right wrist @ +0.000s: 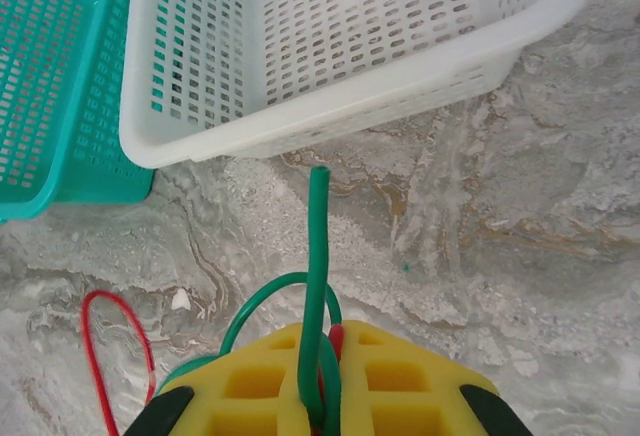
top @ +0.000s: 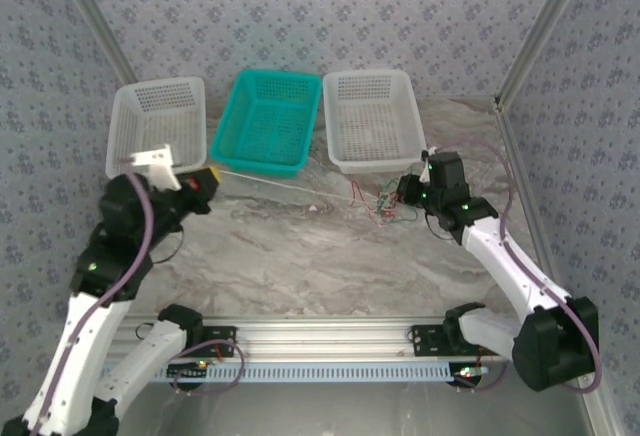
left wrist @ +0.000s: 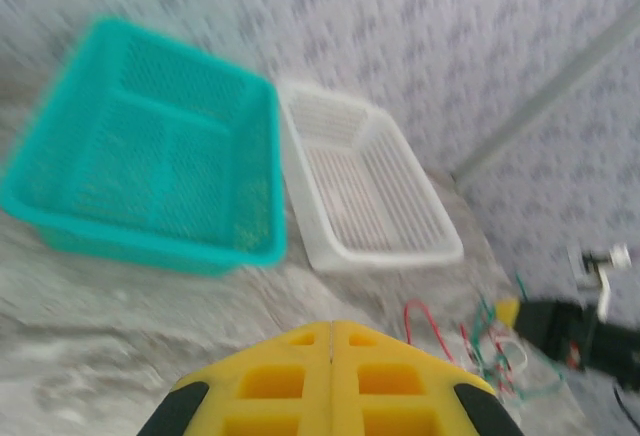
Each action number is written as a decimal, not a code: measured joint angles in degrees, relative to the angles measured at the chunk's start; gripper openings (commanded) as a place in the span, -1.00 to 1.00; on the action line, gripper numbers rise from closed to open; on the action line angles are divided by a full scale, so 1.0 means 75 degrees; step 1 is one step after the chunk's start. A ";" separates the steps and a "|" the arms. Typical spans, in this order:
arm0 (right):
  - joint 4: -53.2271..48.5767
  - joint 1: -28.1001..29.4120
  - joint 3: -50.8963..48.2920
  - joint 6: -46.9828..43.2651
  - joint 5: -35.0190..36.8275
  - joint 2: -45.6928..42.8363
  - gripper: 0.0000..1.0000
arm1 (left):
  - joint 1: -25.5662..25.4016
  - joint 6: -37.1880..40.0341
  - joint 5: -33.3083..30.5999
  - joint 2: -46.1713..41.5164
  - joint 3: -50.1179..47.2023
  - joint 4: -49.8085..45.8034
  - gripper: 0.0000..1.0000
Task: Untangle the cables
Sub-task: Untie the cable from multiple cables.
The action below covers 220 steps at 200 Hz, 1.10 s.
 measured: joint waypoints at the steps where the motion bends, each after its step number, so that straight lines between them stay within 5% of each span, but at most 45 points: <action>1: 0.0000 0.0000 -0.0023 0.0003 0.0000 -0.0026 -0.85 | 0.0029 0.0020 -0.0032 0.0003 0.0079 -0.0041 -1.00; 38: -0.0058 -0.0020 -0.0423 0.0009 0.0082 -0.0356 -0.85 | 0.0361 0.0385 -0.0685 0.0131 0.1390 -0.0714 -1.00; 87: -0.0117 0.0224 -0.1072 0.0131 0.0184 -0.0248 -0.83 | 0.0475 0.0516 -0.1151 0.0542 0.1518 -0.1070 -1.00; 99: -0.0032 0.0361 -0.1329 0.0189 0.0128 -0.0204 -0.61 | 0.0487 0.0516 -0.1119 0.0621 0.1518 -0.1067 -1.00; 117: 0.0344 0.0478 -0.1749 0.0271 -0.0321 -0.0061 0.27 | 0.0495 0.0516 -0.0647 0.0679 0.1413 -0.0799 -1.00; 128: 0.0469 0.0525 -0.1830 0.0262 -0.0589 0.0096 0.46 | 0.0504 0.0507 -0.0047 0.0702 0.1177 -0.0385 -1.00; 174: 0.0982 0.0810 -0.1792 -0.0580 -0.0729 -0.0810 0.48 | 0.0522 0.0332 0.2104 0.1545 0.0364 0.0746 -1.00; 220: 0.3418 0.3264 -0.2465 -0.2838 -0.1020 -0.1361 0.46 | 0.0522 0.0277 0.2294 0.1737 0.0513 0.0723 -1.00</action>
